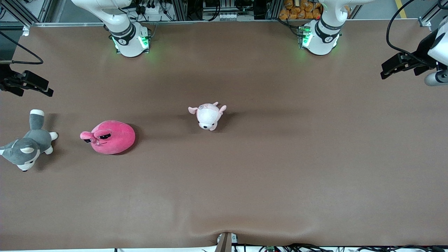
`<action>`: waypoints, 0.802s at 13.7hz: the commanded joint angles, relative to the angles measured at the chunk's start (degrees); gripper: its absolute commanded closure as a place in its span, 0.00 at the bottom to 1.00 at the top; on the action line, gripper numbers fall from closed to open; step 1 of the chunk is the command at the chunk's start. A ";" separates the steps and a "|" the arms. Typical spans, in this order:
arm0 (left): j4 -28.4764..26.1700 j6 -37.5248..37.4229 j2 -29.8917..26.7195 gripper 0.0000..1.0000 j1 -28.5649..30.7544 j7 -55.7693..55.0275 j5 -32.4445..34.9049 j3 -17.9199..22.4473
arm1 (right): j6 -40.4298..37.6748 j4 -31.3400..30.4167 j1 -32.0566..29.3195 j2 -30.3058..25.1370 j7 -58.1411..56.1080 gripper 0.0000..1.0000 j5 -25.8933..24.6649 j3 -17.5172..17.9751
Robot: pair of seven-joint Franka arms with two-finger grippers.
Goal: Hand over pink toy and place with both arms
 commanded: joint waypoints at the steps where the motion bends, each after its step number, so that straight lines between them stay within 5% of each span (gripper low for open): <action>1: 1.00 -1.01 0.35 0.00 0.20 2.77 -0.93 0.14 | -0.35 0.11 0.14 -0.60 0.65 0.00 -2.25 0.49; 11: 1.53 -1.01 0.44 0.00 -0.06 2.94 -0.85 0.14 | -0.44 0.28 -0.12 -0.69 0.73 0.00 -2.34 0.49</action>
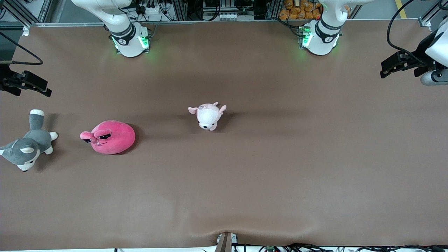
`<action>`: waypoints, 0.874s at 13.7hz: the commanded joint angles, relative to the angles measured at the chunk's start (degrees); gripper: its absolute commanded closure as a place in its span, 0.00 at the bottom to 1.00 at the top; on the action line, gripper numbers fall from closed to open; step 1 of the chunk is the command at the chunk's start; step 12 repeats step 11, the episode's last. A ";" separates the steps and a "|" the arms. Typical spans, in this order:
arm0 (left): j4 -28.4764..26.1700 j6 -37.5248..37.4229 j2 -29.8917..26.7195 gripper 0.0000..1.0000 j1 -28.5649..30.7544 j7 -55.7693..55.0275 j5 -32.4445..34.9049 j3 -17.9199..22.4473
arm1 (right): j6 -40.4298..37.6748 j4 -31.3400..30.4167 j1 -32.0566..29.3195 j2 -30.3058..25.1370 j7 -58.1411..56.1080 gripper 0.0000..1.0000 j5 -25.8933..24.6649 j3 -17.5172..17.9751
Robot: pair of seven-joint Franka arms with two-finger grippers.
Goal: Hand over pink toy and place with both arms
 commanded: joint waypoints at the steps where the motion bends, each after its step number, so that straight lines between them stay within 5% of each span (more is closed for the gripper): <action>1: 1.51 -0.97 0.30 0.00 -0.16 0.93 -0.53 0.12 | -0.41 0.16 -0.39 -0.60 0.73 0.00 -1.01 0.14; 12: 1.51 -0.97 -0.05 0.00 0.19 0.93 -0.79 0.12 | -0.33 0.34 -0.39 -0.51 0.73 0.00 -1.01 -0.04</action>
